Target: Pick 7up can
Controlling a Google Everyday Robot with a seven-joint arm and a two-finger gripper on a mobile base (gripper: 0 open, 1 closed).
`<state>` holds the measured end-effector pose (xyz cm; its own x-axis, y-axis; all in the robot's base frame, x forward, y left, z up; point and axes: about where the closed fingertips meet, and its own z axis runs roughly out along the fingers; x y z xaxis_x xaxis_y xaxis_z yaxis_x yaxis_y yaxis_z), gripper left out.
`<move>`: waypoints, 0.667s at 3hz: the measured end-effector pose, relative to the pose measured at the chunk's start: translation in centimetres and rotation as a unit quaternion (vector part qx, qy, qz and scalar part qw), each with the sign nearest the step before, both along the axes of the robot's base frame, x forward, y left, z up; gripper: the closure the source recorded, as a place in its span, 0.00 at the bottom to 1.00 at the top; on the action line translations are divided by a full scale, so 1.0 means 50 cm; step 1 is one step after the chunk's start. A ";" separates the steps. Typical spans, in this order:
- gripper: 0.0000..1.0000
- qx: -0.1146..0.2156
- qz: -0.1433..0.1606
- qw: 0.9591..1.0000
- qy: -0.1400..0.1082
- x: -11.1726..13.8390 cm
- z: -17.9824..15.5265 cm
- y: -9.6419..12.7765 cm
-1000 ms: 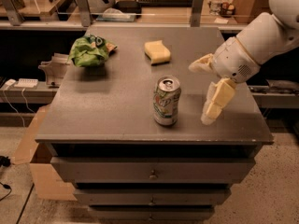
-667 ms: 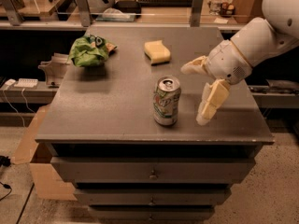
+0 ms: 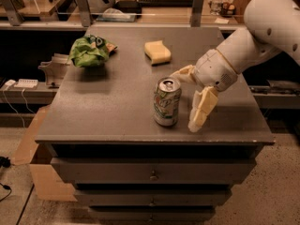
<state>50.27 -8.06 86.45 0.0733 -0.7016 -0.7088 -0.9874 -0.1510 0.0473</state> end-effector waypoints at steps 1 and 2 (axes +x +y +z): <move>0.18 0.009 0.017 1.000 0.011 -0.002 -0.013 0.022; 0.41 0.010 0.023 0.999 0.022 -0.001 -0.026 0.039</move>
Offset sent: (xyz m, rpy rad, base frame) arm -0.0022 0.0251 -0.0193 0.0196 0.0799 0.0628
